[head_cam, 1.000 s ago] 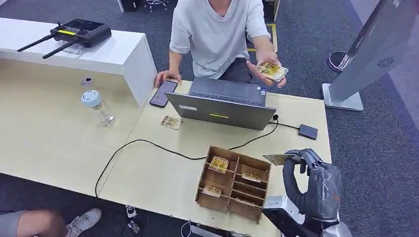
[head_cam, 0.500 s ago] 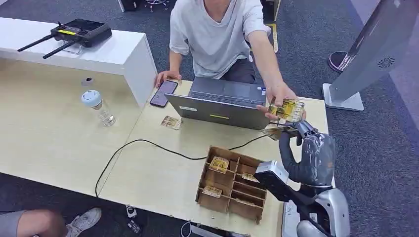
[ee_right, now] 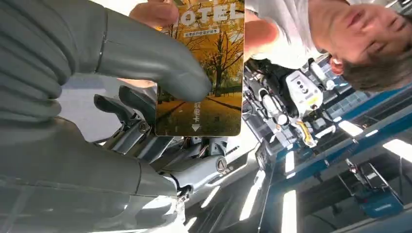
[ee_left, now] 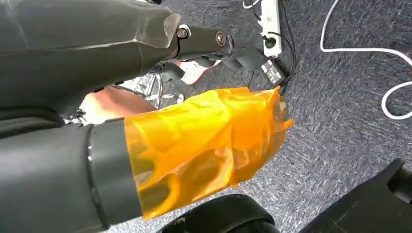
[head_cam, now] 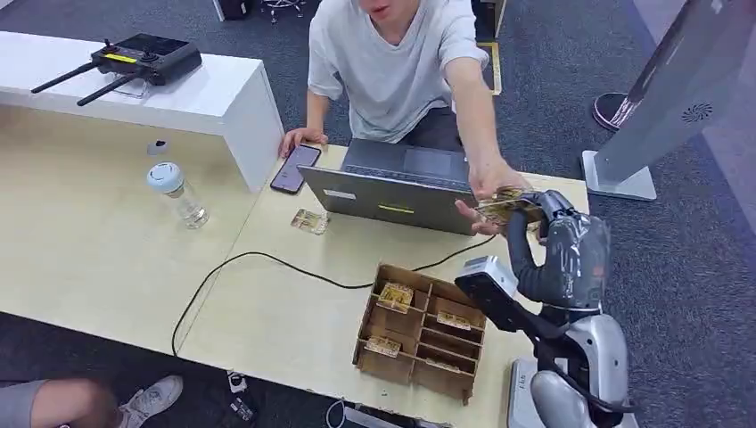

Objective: Pass the card to the sensor for recognition and then transmit it.

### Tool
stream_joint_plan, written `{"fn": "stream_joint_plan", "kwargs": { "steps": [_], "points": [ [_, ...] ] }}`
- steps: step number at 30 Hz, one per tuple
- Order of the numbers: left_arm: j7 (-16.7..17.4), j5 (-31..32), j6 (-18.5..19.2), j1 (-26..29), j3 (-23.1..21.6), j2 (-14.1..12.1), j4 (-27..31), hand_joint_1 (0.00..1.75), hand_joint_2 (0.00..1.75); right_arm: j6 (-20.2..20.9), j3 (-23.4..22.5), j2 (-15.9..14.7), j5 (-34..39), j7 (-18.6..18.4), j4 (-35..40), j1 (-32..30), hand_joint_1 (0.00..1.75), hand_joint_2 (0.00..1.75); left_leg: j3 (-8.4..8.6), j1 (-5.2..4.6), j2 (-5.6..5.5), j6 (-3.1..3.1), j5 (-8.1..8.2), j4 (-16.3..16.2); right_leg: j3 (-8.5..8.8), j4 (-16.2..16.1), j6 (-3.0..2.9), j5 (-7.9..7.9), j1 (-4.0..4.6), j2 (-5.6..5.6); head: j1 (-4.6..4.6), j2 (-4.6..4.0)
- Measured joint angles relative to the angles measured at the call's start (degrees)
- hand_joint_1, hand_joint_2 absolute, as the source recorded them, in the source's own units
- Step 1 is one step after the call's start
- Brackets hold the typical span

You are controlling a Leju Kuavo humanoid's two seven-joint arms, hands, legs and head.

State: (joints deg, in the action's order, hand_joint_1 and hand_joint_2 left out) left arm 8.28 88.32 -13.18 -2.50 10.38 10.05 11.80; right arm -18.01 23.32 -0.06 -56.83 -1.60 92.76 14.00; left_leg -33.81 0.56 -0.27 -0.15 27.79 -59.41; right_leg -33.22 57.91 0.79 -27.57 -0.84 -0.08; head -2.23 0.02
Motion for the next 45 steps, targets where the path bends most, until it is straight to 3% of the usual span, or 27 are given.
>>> {"fn": "stream_joint_plan", "kwargs": {
  "steps": [10, 11, 12, 13, 14, 15, 16, 17, 19, 20, 34, 45],
  "points": [
    [0.0, 0.0, 0.1, 0.0, -0.1, 0.0, 0.0, 0.0, 0.0, -0.3, -0.1, 0.6, -0.8, -0.9, -2.2, 0.6, 1.75, 1.75, 0.0, 0.0, 0.0, 0.0, 0.0, 0.0, 0.0, 0.0, 0.0, 0.0, 0.0, 0.0, 0.0, 0.0],
    [0.0, 0.0, 0.1, 0.0, -0.1, 0.0, 0.0, 0.0, 0.0, -0.3, -0.1, 0.6, -0.8, -0.9, -2.2, 0.6, 1.64, 1.75, 0.0, 0.0, 0.0, 0.0, 0.0, 0.0, 0.0, 0.0, 0.0, 0.0, 0.0, 0.0, 0.0, 0.0],
    [0.0, 0.0, 0.1, 0.0, -0.1, 0.0, 0.0, 0.0, 0.0, -0.3, -0.1, 0.6, -0.9, -1.0, -2.3, 0.6, 1.36, 1.75, 0.0, 0.0, -0.01, 0.0, 0.0, 0.0, 0.0, 0.0, 0.0, 0.0, 0.0, 0.0, 0.0, 0.0],
    [0.0, 0.0, 0.1, 0.0, -0.1, 0.0, 0.0, 0.0, 0.0, -0.3, -0.1, 0.6, -1.1, -1.2, -2.3, 0.6, 0.84, 1.75, 0.0, 0.0, -0.01, 0.0, 0.0, 0.0, 0.0, 0.0, 0.0, 0.0, 0.0, 0.0, 0.0, 0.0],
    [0.0, 0.0, 0.1, 0.0, -0.1, 0.0, 0.0, 0.0, 0.0, -0.2, -0.1, 0.7, -1.7, -1.4, -2.5, 0.6, 1.1, 1.75, 0.0, 0.0, -0.01, 0.0, 0.0, 0.0, 0.0, 0.0, 0.0, 0.0, 0.0, 0.0, 0.0, 0.0],
    [0.0, 0.0, 0.1, 0.0, -0.1, 0.0, 0.0, 0.0, 0.0, -0.1, -0.1, 0.6, -2.1, -1.6, -2.6, 0.6, 0.68, 1.75, 0.0, 0.0, 0.0, 0.0, 0.0, 0.0, 0.0, 0.0, 0.0, 0.0, 0.0, 0.0, 0.0, 0.0],
    [0.0, 0.0, 0.1, 0.0, -0.1, 0.0, 0.0, 0.0, 0.0, 0.0, -0.1, 0.7, -2.2, -1.8, -2.7, 0.6, 0.1, 1.75, 0.0, 0.0, 0.0, 0.0, 0.0, 0.0, 0.0, 0.0, 0.0, 0.0, 0.0, 0.0, 0.0, 0.0],
    [0.0, 0.0, 0.2, 0.0, -0.1, 0.0, 0.0, 0.0, 0.0, 0.0, -0.1, 0.6, -2.4, -2.0, -2.8, 0.6, 0.0, 1.75, 0.0, 0.0, 0.0, 0.0, 0.0, 0.0, 0.0, 0.0, 0.0, 0.0, 0.0, 0.0, 0.0, 0.0],
    [0.0, 0.0, 0.3, 0.0, -0.1, 0.0, 0.0, 0.0, 0.0, 0.5, -0.1, 0.6, -2.9, -2.5, -3.0, 0.6, 0.0, 1.75, 0.0, 0.0, 0.0, 0.0, 0.0, 0.0, 0.0, 0.0, 0.0, 0.0, 0.0, 0.0, 0.0, 0.0],
    [0.0, 0.0, 0.3, 0.0, -0.1, 0.0, 0.0, 0.0, 0.0, 0.7, -0.2, 0.6, -3.2, -2.7, -3.1, 0.6, 0.0, 0.0, 0.0, 0.0, 0.0, 0.0, 0.0, 0.0, 0.0, 0.0, 0.0, 0.0, 0.0, 0.0, 0.0, 0.0],
    [0.1, -0.9, 0.0, 0.1, -0.1, 0.0, 0.0, 0.0, 0.0, 1.0, -0.1, 0.7, -5.5, -4.0, -2.9, -0.4, 0.0, 0.0, 0.0, 0.0, 0.0, 0.0, 0.0, 0.0, -0.01, 0.0, 0.0, 0.0, 0.0, 0.0, 0.0, 0.0],
    [-0.1, -3.8, -2.3, 0.7, 0.4, 0.0, 0.0, 0.0, 0.0, -4.3, 0.4, 1.0, 3.4, 5.5, 5.4, -9.7, 0.0, 0.0, -0.02, 0.0, -0.02, -0.01, 0.03, 0.0, -0.02, 0.0, -0.02, -0.04, 0.0, -0.01, 0.0, 0.0]
  ]
}}
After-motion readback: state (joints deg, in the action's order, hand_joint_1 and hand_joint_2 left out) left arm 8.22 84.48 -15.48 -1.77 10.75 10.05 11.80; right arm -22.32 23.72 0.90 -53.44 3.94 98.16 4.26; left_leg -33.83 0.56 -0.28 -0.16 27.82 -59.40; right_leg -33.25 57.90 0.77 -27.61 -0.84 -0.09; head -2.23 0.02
